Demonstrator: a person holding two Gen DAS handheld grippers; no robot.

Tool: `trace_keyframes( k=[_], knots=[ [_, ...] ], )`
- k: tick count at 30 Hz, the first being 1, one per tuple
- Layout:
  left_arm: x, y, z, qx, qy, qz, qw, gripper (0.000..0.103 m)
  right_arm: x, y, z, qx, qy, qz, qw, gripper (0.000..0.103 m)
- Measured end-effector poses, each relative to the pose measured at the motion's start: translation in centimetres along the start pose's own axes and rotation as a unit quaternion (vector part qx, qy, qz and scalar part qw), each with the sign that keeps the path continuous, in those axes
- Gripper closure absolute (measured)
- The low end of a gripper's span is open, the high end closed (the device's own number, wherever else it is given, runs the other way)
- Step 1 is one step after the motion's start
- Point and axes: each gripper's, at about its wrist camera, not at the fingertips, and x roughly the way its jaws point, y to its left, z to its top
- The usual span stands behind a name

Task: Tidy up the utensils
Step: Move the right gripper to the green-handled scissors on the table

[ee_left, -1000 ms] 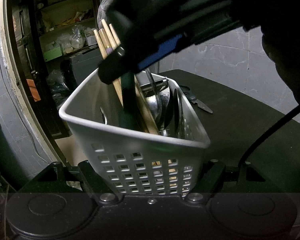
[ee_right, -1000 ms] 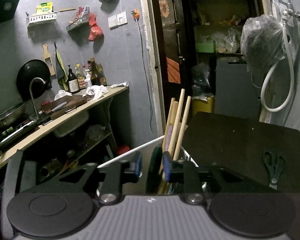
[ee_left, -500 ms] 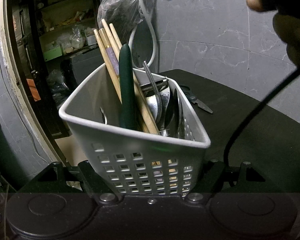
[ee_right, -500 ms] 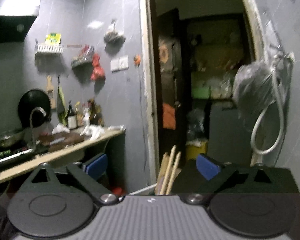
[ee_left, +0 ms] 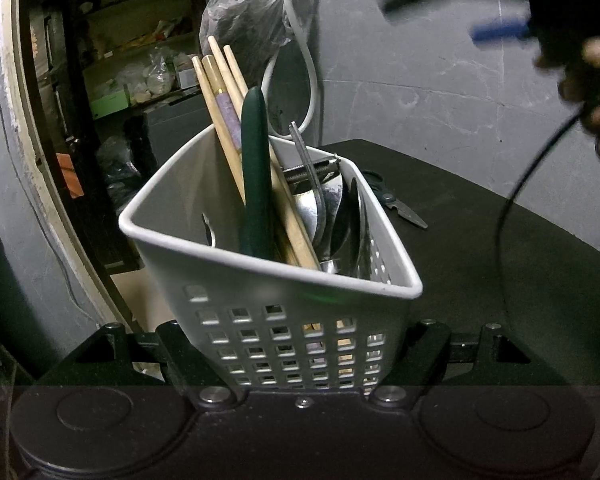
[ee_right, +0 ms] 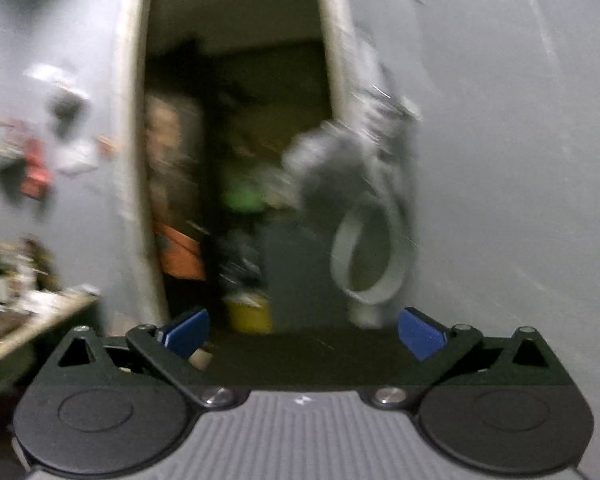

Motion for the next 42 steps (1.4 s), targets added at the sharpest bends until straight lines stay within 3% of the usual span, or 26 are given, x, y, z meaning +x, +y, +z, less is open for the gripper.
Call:
trace_keyframes(
  k=[2,10,16,28,32,34,40,42],
  knots=[
    [0.0,0.0,0.0,-0.002,0.0,0.001,1.0,0.024,1.8,-1.5,-1.0,0.017,0.044,-0.023,0.999,0.0],
    [0.0,0.0,0.1,-0.006,0.005,0.003,1.0,0.024,9.6,-6.1,-6.6,0.013,0.208,-0.037,0.977,0.0],
    [0.0,0.0,0.3,-0.009,0.01,0.005,0.9999,0.024,14.4,-6.7,-8.7,0.001,0.243,-0.042,0.969,0.0],
    [0.1,0.0,1.1,-0.007,0.023,0.005,0.9997,0.023,21.9,-6.7,-9.7,-0.014,0.261,-0.058,0.964,0.001],
    [0.3,0.0,1.2,-0.007,0.024,0.005,0.9997,0.023,23.5,-7.2,-9.9,-0.018,0.272,-0.059,0.96,0.018],
    [0.3,0.0,1.3,-0.007,0.024,0.005,0.9997,0.023,23.8,-7.3,-9.8,-0.017,0.267,-0.064,0.961,0.021],
    [0.3,0.0,1.3,-0.006,0.024,0.004,0.9997,0.023,23.7,-6.4,-9.7,-0.019,0.264,-0.055,0.963,0.055],
    [0.3,0.0,1.3,-0.006,0.024,0.004,0.9997,0.023,23.5,-6.0,-9.7,-0.03,0.264,-0.055,0.963,0.058]
  ],
)
